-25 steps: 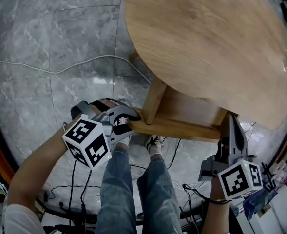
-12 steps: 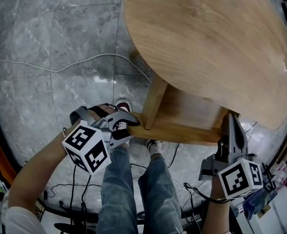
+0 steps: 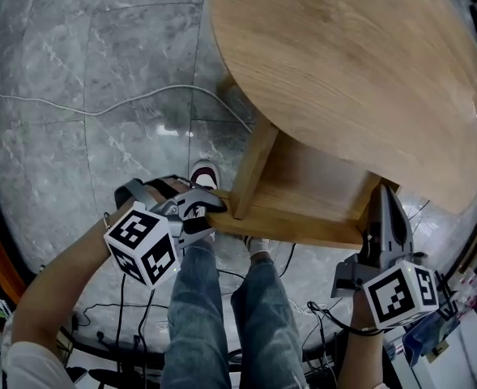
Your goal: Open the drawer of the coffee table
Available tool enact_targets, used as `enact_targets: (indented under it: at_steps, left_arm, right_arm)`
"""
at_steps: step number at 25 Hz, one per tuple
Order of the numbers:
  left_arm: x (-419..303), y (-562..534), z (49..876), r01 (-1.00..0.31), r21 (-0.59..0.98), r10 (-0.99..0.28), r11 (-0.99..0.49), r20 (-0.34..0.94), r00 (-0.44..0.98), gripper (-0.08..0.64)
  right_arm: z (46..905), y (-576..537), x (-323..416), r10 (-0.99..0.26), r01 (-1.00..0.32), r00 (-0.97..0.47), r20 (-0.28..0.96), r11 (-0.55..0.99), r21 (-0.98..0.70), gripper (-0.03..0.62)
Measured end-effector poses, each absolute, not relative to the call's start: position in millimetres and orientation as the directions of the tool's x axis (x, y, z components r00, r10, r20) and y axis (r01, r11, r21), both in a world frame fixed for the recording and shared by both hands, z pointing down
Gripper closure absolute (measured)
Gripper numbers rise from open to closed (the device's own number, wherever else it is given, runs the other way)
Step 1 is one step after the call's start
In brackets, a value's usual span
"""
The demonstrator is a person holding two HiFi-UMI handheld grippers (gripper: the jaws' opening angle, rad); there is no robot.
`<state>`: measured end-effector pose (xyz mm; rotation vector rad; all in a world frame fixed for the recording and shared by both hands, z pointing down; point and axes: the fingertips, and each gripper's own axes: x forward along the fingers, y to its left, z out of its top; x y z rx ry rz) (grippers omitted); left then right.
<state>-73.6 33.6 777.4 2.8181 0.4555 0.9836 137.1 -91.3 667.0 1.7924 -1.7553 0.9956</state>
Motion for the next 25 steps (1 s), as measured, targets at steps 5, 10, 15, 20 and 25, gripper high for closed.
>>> enact_targets:
  at_steps: [5, 10, 15, 20, 25]
  left_arm:
    - [-73.4, 34.0, 786.9, 0.253, 0.207, 0.327, -0.945, 0.609, 0.723, 0.472]
    - [-74.0, 37.0, 797.5, 0.255, 0.199, 0.323, -0.946, 0.633, 0.704, 0.466]
    - [-72.1, 39.1, 805.4, 0.261, 0.192, 0.322, -0.946, 0.651, 0.687, 0.456]
    - [-71.3, 38.2, 807.9, 0.240, 0.236, 0.336, -0.942, 0.635, 0.696, 0.445]
    - [-72.4, 38.9, 807.8, 0.218, 0.268, 0.342, -0.938, 0.633, 0.694, 0.436]
  right_arm:
    - [666.9, -87.2, 138.6, -0.656, -0.980, -0.062, 0.752, -0.103, -0.171, 0.592]
    - [665.4, -88.8, 142.4, -0.662, -0.980, -0.061, 0.747, -0.103, -0.171, 0.592]
    - [662.4, -87.9, 144.1, -0.666, -0.980, -0.066, 0.743, -0.097, -0.174, 0.592]
    - [667.9, -83.9, 142.9, -0.660, -0.979, -0.073, 0.748, -0.098, -0.182, 0.592]
    - [662.6, -83.1, 142.9, -0.669, -0.977, -0.072, 0.740, -0.102, -0.188, 0.592]
